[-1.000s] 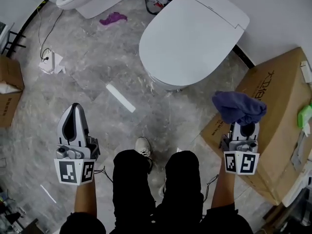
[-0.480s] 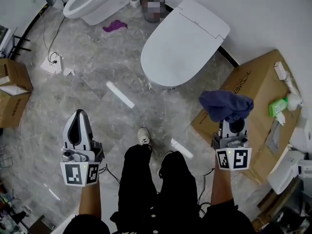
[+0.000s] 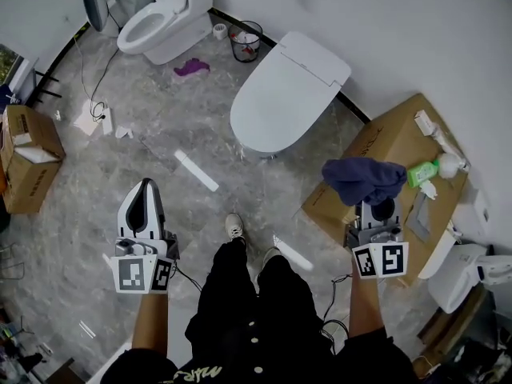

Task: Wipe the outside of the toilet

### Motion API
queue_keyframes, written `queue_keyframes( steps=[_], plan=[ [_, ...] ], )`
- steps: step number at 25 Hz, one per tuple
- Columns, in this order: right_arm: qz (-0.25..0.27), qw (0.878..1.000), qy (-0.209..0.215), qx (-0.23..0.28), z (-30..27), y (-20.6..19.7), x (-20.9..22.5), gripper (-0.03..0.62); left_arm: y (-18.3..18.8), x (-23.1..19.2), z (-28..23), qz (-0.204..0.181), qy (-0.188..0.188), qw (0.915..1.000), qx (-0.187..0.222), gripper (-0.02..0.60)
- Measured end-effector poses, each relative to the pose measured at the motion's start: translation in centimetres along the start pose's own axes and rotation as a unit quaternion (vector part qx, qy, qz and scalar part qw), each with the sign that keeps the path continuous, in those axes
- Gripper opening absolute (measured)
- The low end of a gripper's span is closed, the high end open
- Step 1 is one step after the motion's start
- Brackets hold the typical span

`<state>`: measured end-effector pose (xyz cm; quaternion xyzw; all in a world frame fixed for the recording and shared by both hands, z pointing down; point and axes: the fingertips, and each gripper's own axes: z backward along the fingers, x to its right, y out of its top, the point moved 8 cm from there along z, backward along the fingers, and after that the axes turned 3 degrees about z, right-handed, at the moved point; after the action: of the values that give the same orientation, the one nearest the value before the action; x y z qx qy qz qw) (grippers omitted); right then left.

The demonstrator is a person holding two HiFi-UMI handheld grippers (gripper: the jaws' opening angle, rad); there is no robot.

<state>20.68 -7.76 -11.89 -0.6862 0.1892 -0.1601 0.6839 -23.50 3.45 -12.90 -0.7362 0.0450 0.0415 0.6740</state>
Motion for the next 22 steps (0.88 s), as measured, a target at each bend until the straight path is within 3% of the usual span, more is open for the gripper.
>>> queue_keyframes(
  steps=[4, 9, 22],
  plan=[
    [-0.003, 1.000, -0.011, 0.005, 1.2, 3.6, 0.4, 0.114, 3.4, 1.2, 1.0, 0.019, -0.003, 0.9997, 0.012, 0.011],
    [0.018, 0.999, -0.038, 0.013, 2.2, 6.8, 0.3, 0.115, 6.9, 0.9, 2.1, 0.012, -0.002, 0.9995, 0.030, 0.011],
    [0.041, 0.997, -0.052, 0.044, 0.5, 11.7, -2.4, 0.115, 10.9, -2.7, 1.7, 0.011, -0.024, 0.9984, 0.049, 0.011]
  ],
)
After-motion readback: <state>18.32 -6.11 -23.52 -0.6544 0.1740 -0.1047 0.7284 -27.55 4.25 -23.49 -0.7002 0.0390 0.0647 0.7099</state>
